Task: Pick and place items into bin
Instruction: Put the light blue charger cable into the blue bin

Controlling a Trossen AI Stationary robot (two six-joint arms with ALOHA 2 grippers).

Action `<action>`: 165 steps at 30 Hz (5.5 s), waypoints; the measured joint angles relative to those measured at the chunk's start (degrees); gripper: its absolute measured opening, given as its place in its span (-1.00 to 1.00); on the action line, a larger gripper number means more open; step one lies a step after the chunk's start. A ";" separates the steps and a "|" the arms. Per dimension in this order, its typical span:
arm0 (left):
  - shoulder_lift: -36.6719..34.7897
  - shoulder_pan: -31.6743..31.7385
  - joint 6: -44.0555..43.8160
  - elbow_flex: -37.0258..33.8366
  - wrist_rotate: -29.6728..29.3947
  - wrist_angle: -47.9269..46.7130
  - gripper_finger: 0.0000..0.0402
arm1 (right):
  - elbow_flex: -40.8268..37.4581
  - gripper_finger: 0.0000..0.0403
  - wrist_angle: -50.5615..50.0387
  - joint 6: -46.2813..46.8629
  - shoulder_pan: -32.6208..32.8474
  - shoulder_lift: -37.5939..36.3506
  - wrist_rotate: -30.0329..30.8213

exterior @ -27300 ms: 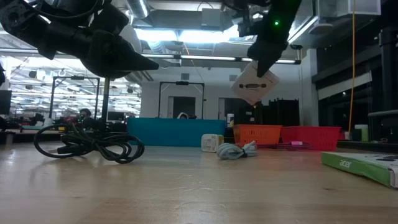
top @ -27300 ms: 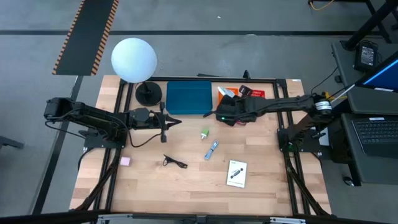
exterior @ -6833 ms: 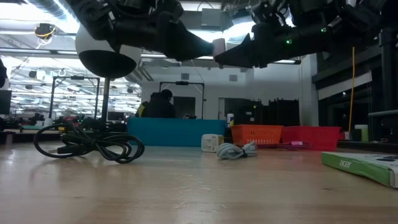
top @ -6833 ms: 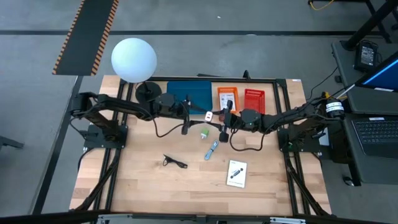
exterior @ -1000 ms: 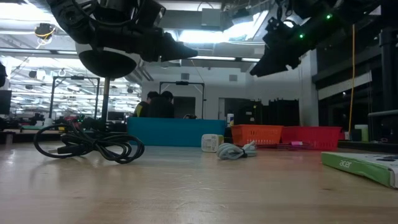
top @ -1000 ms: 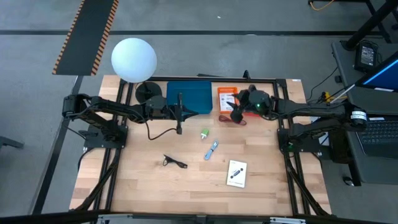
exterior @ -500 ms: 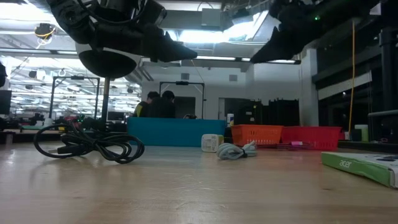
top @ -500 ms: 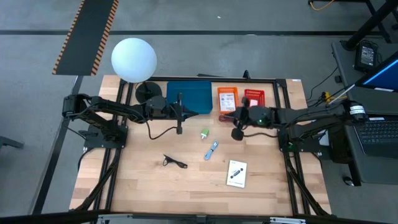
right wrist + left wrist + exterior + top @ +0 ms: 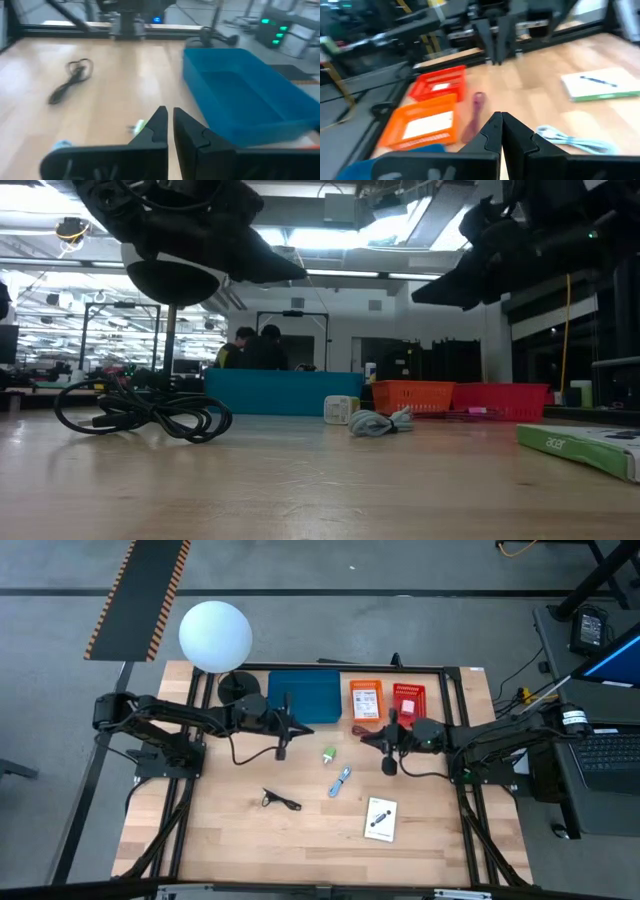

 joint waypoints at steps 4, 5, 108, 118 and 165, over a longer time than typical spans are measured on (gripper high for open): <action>-0.41 0.00 0.04 0.00 1.75 -0.95 -0.98 | -0.13 -0.94 0.16 0.00 0.02 0.00 -1.72; -0.41 0.00 0.12 0.00 1.69 -0.89 -0.97 | -0.13 -0.94 0.13 0.00 0.02 0.00 -1.74; -11.27 -0.05 0.60 -0.07 1.27 -22.56 -0.98 | 51.26 -0.97 -66.24 -13.51 7.24 48.70 -8.03; -11.27 -0.05 1.94 -0.07 1.25 -22.55 -0.97 | 50.82 -0.99 -66.41 -12.92 5.73 45.27 -9.26; 4.12 -0.44 -4.21 -0.07 3.12 4.97 -0.14 | 15.41 -1.00 0.34 -17.18 -3.92 23.58 -11.20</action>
